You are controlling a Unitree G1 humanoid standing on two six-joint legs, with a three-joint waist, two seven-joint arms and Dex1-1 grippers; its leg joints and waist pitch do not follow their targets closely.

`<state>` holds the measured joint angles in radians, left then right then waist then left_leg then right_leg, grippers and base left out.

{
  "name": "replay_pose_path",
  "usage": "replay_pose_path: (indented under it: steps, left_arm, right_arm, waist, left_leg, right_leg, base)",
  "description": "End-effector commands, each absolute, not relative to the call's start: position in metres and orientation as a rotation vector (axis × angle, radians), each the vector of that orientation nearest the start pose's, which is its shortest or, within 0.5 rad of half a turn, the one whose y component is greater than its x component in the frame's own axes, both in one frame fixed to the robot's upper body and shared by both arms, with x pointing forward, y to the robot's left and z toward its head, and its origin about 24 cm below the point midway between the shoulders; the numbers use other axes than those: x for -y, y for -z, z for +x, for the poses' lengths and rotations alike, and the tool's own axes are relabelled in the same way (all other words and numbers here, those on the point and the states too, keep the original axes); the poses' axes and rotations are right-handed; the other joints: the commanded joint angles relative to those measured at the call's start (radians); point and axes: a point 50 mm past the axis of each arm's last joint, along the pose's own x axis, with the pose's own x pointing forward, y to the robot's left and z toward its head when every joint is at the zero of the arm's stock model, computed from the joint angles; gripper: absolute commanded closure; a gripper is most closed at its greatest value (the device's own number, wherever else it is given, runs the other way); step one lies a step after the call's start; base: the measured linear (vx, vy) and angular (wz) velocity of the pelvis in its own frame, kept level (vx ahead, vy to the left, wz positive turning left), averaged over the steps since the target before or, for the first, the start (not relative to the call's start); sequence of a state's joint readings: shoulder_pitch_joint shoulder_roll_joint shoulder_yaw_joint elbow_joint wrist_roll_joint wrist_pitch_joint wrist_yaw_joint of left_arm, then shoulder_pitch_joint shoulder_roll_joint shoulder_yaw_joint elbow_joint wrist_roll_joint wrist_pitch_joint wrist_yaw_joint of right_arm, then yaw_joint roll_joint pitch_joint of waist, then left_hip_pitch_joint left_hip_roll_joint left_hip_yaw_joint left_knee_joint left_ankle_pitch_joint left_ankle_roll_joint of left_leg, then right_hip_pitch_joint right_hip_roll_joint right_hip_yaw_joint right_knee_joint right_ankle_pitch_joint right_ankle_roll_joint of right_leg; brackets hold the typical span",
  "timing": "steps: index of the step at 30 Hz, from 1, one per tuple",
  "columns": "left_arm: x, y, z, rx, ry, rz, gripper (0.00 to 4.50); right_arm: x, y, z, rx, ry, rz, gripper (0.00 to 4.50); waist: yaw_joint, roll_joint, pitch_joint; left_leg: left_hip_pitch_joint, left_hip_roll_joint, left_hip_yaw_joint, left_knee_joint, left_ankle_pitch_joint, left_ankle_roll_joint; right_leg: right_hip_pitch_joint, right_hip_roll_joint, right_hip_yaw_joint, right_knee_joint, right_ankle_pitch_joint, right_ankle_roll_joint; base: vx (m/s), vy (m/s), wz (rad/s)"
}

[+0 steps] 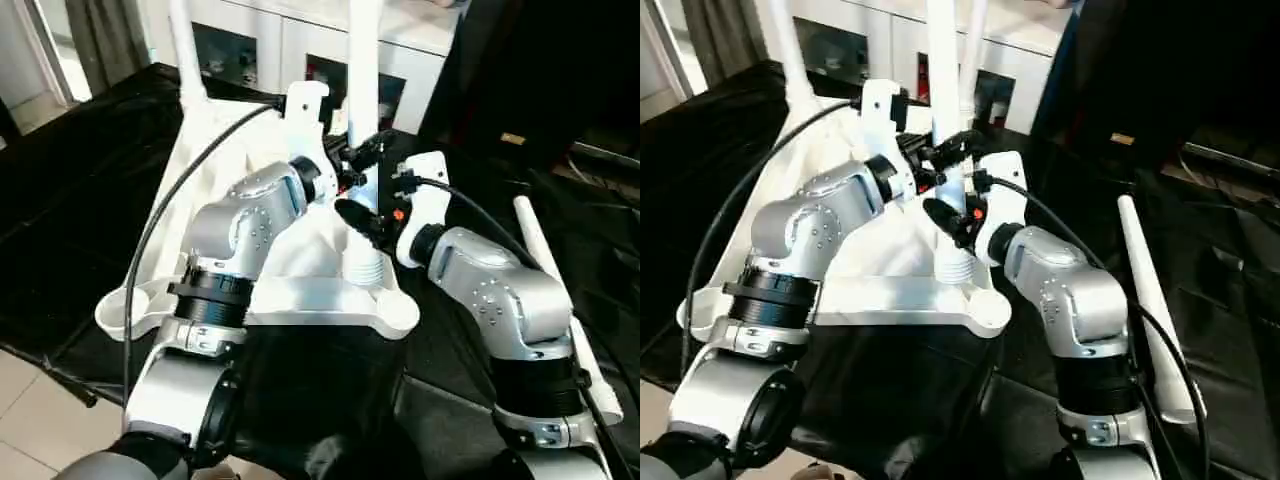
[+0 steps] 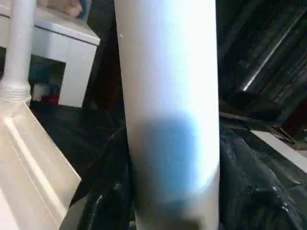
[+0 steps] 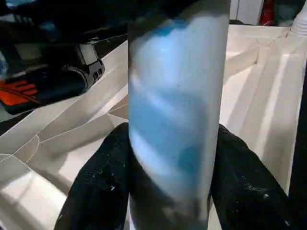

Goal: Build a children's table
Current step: Pick table leg

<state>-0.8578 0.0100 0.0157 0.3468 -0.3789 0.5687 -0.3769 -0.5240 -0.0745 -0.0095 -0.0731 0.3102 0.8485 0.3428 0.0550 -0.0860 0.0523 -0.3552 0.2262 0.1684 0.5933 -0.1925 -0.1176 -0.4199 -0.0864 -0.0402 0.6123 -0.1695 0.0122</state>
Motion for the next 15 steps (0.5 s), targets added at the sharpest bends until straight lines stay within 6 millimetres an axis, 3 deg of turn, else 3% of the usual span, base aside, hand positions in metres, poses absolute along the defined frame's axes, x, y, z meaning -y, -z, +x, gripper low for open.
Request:
replay_pose_path:
  steps: [1,3,4,9,10,15]
  left_arm:
    - [-0.059,-0.174,0.369,-0.087,0.647,-0.174,2.54]
    - [-0.058,-0.175,0.369,-0.086,0.658,-0.212,2.57]
    - [-0.058,-0.177,0.367,-0.088,0.682,-0.248,2.58]
    - [-0.059,-0.186,0.359,-0.073,0.87,-0.35,2.64]
    - [-0.063,-0.188,0.353,-0.069,0.971,-0.334,2.64]
    - [-0.072,-0.199,0.344,-0.051,1.133,-0.344,2.65]
  right_arm:
    - [0.096,-0.144,0.32,-0.19,-0.596,0.159,2.66]
    - [0.096,-0.146,0.321,-0.175,-0.586,0.152,2.66]
    - [0.095,-0.147,0.32,-0.159,-0.603,0.165,2.1]
    - [0.103,-0.146,0.317,-0.178,-0.686,0.242,1.54]
    - [0.111,-0.143,0.314,-0.215,-0.743,0.272,1.52]
    - [0.124,-0.137,0.303,-0.298,-0.884,0.288,1.52]
  waist:
    - [-0.001,0.008,-0.07]
    - [-0.001,0.009,-0.07]
    - [-0.001,0.009,-0.07]
    - [-0.001,0.008,-0.07]
    - [0.0,0.01,-0.07]
    - [0.007,0.01,-0.069]
  left_leg:
    - [0.001,-0.015,0.018,-0.064,-0.069,-0.016]
    - [0.002,-0.015,0.018,-0.064,-0.071,-0.018]
    - [0.001,-0.015,0.018,-0.064,-0.071,-0.019]
    - [0.004,-0.016,0.019,-0.064,-0.083,-0.004]
    - [0.005,-0.017,0.019,-0.064,-0.083,0.0]
    - [0.006,-0.015,0.021,-0.062,-0.063,0.015]
  right_leg:
    - [0.068,-0.02,0.028,-0.054,-0.054,-0.167]
    - [0.068,-0.02,0.028,-0.053,-0.053,-0.169]
    - [0.068,-0.02,0.028,-0.052,-0.05,-0.171]
    - [0.066,-0.017,0.027,-0.053,-0.061,-0.176]
    - [0.066,-0.017,0.026,-0.052,-0.059,-0.178]
    - [0.069,-0.018,0.026,-0.047,-0.016,-0.216]
  base:
    - [0.0,0.0,0.0]
    - [0.0,0.0,0.0]
    - [0.0,0.0,0.0]
    - [0.0,0.0,0.0]
    - [0.0,0.0,0.0]
    - [0.0,0.0,0.0]
